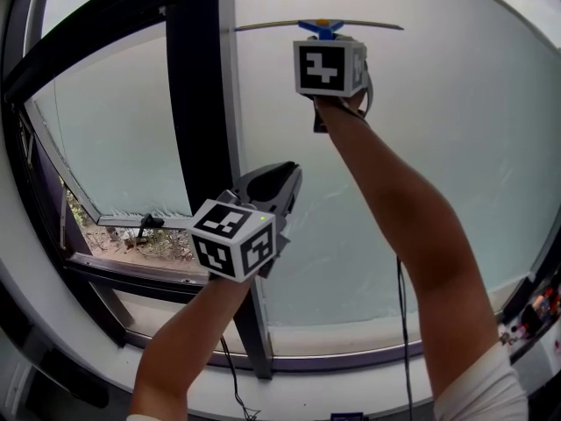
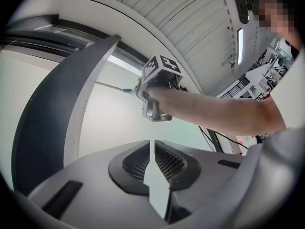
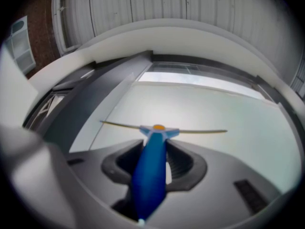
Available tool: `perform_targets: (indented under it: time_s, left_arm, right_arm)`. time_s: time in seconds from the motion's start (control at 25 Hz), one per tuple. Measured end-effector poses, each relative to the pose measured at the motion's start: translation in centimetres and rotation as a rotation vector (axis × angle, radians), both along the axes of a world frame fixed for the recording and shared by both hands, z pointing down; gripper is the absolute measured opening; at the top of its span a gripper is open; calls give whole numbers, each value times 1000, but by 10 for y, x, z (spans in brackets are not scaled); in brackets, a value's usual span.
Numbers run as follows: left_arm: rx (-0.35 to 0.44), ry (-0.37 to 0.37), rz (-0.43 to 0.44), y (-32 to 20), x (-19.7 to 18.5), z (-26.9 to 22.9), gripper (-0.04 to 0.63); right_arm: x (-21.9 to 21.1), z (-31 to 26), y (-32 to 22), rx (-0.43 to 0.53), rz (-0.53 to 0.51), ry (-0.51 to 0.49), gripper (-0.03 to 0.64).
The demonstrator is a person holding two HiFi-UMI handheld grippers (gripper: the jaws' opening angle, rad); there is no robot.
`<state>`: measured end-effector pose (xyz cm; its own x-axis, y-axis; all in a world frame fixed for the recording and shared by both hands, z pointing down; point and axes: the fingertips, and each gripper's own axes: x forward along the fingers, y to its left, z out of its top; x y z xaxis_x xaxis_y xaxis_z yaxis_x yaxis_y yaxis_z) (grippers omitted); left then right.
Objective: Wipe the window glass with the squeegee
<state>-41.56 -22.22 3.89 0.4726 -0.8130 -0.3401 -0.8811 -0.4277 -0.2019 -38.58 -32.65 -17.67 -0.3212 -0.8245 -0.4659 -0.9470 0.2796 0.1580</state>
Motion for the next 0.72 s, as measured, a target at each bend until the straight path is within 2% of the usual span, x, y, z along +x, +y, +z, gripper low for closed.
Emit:
perform_targets:
  time_s: [0.72]
  left_arm:
    - [-27, 8, 18, 10, 4, 42, 52]
  right_arm:
    - [2, 41, 0, -31, 24, 23, 156]
